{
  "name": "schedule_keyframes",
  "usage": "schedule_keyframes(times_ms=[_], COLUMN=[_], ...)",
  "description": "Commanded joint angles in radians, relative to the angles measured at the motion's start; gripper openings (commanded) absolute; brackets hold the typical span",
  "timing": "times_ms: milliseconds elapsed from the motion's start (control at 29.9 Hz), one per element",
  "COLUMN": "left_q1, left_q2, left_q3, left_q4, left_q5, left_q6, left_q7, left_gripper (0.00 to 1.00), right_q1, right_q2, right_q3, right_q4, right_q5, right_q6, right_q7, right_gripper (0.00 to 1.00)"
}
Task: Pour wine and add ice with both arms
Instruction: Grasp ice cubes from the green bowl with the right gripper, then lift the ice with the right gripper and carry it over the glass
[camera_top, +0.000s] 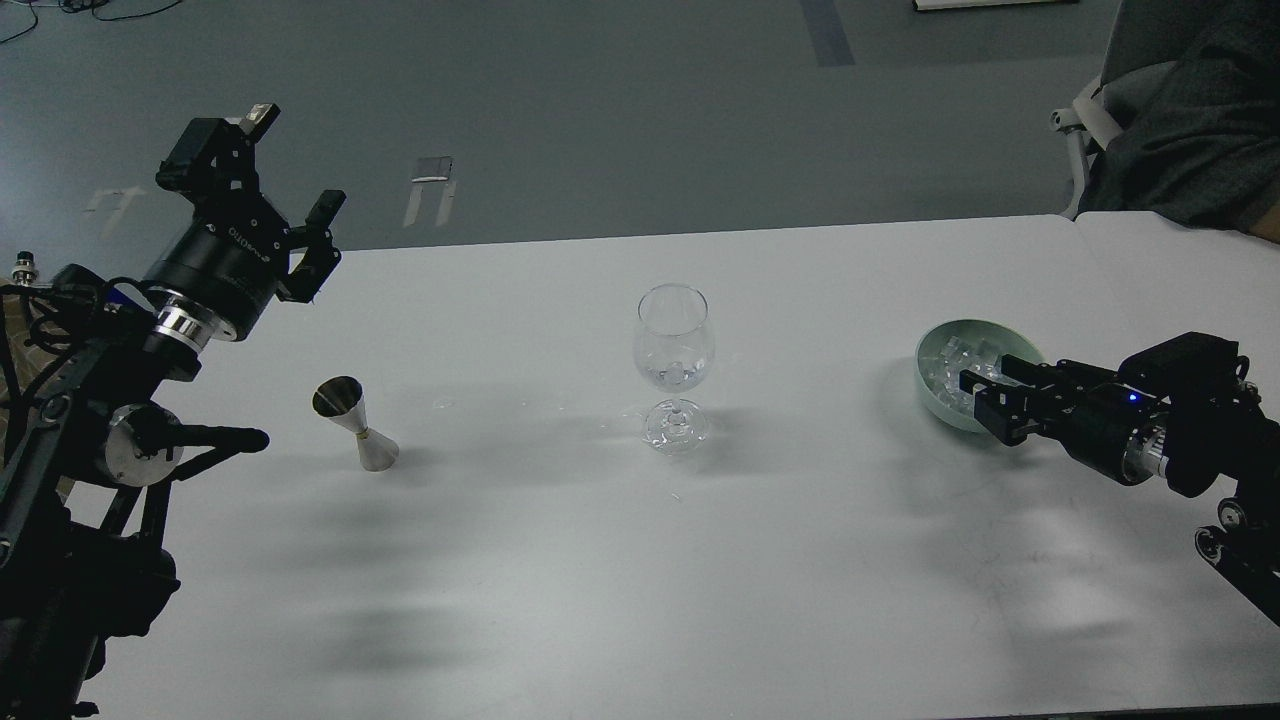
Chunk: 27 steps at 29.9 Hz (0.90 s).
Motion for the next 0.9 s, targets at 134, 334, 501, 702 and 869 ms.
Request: schedule_keyframes(times_ms=[134,334,501,702,869], left_q1=[0.000,0.000,-0.002,-0.002,-0.002], left_q2=[0.000,0.000,0.002,0.002,0.000], left_q3=[0.000,0.000,0.000,0.000,0.000], left_q4=[0.000,0.000,-0.002,-0.002,-0.003], left_q5=[0.000,0.000,0.000,0.000,0.000], left_q6=[0.000,0.000,0.000,-0.002,-0.002], left_q7=[0.000,0.000,0.000,0.000,0.000], left_gripper=[0.98,0.98,0.98,0.98,0.98], right_q1=[0.002,0.003,0.008,0.013,0.057], right_q2=[0.001,0.001,0.001,-0.093,-0.231], right_q3=[0.000,0.000,0.003,0.046,0.091], right_q4=[-0.008,-0.008,0.003,0.153,0.357], right_q5=[-0.002,-0.002,0.001,0.026,0.128], right_q6=[0.000,0.000,-0.001,0.002,0.078], right_q7=[-0.001,-0.003,-0.003,-0.004,-0.003], right_gripper=[0.41,0.15,0.00,0.00,0.00])
